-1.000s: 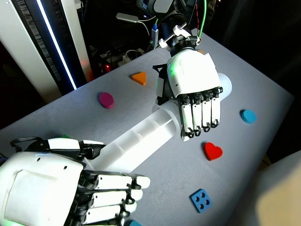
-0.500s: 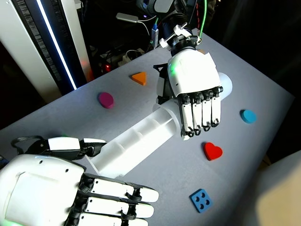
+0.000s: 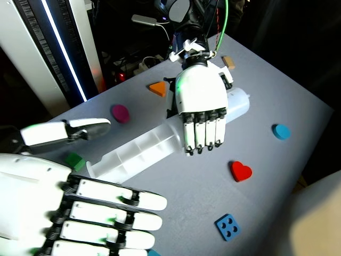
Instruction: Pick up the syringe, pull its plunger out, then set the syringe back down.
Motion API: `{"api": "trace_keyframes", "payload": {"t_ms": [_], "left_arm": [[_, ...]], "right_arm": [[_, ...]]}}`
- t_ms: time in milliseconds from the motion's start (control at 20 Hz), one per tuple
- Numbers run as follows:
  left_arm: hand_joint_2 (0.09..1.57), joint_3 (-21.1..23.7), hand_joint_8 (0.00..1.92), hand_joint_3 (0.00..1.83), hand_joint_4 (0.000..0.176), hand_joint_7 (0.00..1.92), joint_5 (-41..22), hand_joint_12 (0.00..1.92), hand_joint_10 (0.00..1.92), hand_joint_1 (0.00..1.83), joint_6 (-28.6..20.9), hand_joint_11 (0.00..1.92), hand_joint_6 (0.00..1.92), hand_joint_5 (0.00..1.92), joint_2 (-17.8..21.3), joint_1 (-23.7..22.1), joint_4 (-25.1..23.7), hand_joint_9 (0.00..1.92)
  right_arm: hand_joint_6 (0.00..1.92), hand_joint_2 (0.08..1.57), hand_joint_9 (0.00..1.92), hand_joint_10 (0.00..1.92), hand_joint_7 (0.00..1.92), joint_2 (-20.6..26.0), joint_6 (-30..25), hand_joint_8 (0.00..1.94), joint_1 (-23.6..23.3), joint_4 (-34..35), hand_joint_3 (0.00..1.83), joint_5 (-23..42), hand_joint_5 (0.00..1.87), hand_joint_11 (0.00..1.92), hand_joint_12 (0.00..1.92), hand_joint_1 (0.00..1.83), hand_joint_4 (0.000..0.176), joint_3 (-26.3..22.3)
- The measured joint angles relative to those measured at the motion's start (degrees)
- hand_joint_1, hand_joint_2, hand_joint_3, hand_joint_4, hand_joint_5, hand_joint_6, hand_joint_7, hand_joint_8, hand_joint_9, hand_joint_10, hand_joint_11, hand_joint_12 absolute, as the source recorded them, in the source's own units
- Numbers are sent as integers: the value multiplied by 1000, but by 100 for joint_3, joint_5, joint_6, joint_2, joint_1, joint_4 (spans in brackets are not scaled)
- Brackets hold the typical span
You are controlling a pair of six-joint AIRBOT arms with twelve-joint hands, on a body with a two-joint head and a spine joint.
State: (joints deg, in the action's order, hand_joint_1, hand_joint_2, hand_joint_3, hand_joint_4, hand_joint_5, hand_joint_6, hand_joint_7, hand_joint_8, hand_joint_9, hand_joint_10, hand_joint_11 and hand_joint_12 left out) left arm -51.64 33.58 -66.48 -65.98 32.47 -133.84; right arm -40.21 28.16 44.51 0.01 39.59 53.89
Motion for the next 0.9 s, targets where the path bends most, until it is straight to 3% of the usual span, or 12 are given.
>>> {"api": "trace_keyframes", "payload": {"t_ms": [200,350,500,700,900], "left_arm": [[1197,-151,1180,1,0,899,140,1392,1544,1356,96,690,1133,715,-216,101,380,734],[1203,-293,1190,0,0,897,249,1393,1557,1354,133,682,1155,710,-334,144,616,709],[1203,-501,1198,0,0,883,385,1392,1557,1354,177,681,1155,712,-463,238,750,723],[1195,-610,1180,0,0,889,380,1392,1549,1355,133,675,1128,751,-695,393,826,727],[1194,-601,1167,0,0,908,555,1390,1555,1355,109,675,1127,755,-708,546,1010,703]], "right_arm": [[0,889,0,0,0,348,-195,0,-424,278,0,-240,0,0,36,197,0,-643],[0,890,0,0,0,345,531,0,-748,1381,0,-837,0,11,42,198,0,-1067],[0,893,0,0,0,387,804,0,-704,2153,1,-1156,0,6,45,204,0,-1421],[0,901,0,0,0,341,1056,0,-544,2216,4,-1241,0,3,50,203,0,-1589],[0,901,0,0,0,280,1110,0,-337,2269,3,-785,0,0,31,207,0,-1565]]}}
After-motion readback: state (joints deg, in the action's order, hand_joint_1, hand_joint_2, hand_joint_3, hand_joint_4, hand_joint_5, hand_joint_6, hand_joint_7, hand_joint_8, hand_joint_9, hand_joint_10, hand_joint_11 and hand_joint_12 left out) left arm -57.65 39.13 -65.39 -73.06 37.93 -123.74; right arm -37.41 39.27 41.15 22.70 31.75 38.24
